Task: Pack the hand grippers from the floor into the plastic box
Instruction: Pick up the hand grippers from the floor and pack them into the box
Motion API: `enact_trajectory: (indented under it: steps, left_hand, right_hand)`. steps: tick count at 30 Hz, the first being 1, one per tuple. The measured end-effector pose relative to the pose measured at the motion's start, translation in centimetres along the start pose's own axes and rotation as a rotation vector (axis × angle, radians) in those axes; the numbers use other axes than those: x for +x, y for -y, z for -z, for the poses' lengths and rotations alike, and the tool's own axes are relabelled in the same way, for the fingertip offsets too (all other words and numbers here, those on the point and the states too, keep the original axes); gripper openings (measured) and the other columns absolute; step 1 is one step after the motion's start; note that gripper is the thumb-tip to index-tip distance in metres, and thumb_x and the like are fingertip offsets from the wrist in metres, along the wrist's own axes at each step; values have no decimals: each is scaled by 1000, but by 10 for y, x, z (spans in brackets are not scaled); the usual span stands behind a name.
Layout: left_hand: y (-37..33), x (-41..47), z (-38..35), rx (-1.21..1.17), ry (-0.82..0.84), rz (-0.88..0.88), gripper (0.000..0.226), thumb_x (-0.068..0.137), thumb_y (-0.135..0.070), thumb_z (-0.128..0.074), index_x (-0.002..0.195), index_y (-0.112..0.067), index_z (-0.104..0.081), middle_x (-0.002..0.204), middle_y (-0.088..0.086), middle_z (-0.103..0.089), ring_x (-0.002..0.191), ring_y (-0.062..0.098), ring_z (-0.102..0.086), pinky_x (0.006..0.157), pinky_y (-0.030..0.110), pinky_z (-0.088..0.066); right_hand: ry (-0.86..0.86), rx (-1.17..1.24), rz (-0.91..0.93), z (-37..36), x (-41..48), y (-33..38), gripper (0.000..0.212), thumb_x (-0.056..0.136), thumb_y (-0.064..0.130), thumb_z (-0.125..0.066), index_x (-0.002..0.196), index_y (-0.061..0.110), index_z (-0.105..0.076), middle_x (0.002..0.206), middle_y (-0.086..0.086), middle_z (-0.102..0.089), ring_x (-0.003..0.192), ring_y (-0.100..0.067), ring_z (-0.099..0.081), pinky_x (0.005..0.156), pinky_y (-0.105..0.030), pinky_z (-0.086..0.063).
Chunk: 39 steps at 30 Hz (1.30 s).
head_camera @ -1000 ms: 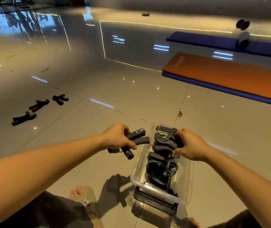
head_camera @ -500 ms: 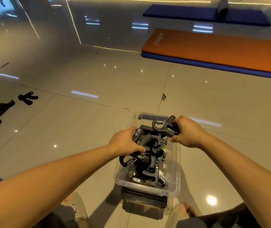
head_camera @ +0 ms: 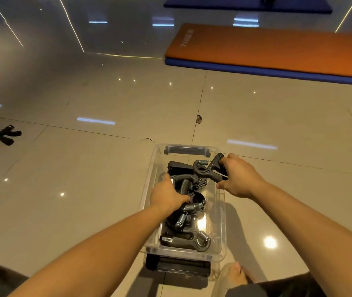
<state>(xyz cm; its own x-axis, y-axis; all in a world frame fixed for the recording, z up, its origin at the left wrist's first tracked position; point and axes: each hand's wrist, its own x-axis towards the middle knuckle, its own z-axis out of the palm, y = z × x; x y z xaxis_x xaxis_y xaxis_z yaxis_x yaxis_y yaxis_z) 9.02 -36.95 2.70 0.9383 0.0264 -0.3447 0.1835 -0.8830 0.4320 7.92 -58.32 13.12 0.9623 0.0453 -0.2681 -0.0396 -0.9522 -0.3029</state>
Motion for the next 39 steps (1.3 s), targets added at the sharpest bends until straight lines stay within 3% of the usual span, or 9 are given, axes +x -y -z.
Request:
enact_trajectory:
  steps: [6,10,14,18,22,28,32,39]
  left_hand:
    - [6,10,11,31,93,-42,107,63,-64,-86,145,-17,-37,114,3,-69,93,21,-67,63,27,-51]
    - [2,18,35,160,169,-307,111,63,-58,-89,152,-22,-33,138,5,-60,118,25,-62,92,37,-56]
    - [-10,33,55,426,348,-649,118,64,-53,-89,158,-34,-20,159,1,-33,142,25,-36,116,45,-38]
    - [-10,53,57,786,504,-882,119,66,-54,-87,160,-39,-17,169,-3,-12,154,26,-7,125,51,-9]
    - [-2,62,47,904,508,-999,114,68,-52,-87,159,-40,-20,170,1,-8,155,29,-4,125,53,-7]
    - [-2,59,44,781,467,-1007,89,73,-46,-85,149,-35,-41,155,4,-30,133,24,-36,114,43,-33]
    - [-1,57,46,730,450,-970,81,71,-51,-85,141,-33,-50,144,4,-36,128,23,-41,112,43,-38]
    - [1,22,53,484,343,-764,85,63,-60,-86,135,-31,-53,127,-1,-39,111,19,-46,94,33,-48]
  right_hand:
    - [16,40,-11,-3,1,-6,54,77,36,-84,120,14,-60,111,-2,-52,98,-24,-56,86,-35,-49]
    - [24,39,-13,-6,1,-10,53,78,36,-83,121,14,-59,109,-2,-50,97,-24,-55,83,-34,-47]
    - [27,38,-30,-9,1,-13,53,77,35,-84,121,15,-59,109,-1,-51,97,-24,-56,85,-37,-49]
    - [28,38,-53,-12,1,-19,54,77,35,-84,121,15,-60,110,-1,-52,97,-23,-56,86,-38,-50]
    - [21,51,-59,-15,3,-23,55,78,34,-83,123,15,-58,111,-1,-51,96,-23,-56,86,-37,-50]
    - [12,51,-56,-17,6,-24,54,79,34,-83,122,15,-58,110,-1,-51,96,-23,-54,84,-36,-48]
    - [7,55,-56,-19,7,-25,55,77,34,-84,123,15,-58,109,0,-51,96,-23,-54,84,-36,-48]
    - [11,51,-54,-19,9,-24,54,77,35,-84,119,15,-58,108,-1,-50,95,-23,-53,82,-34,-46]
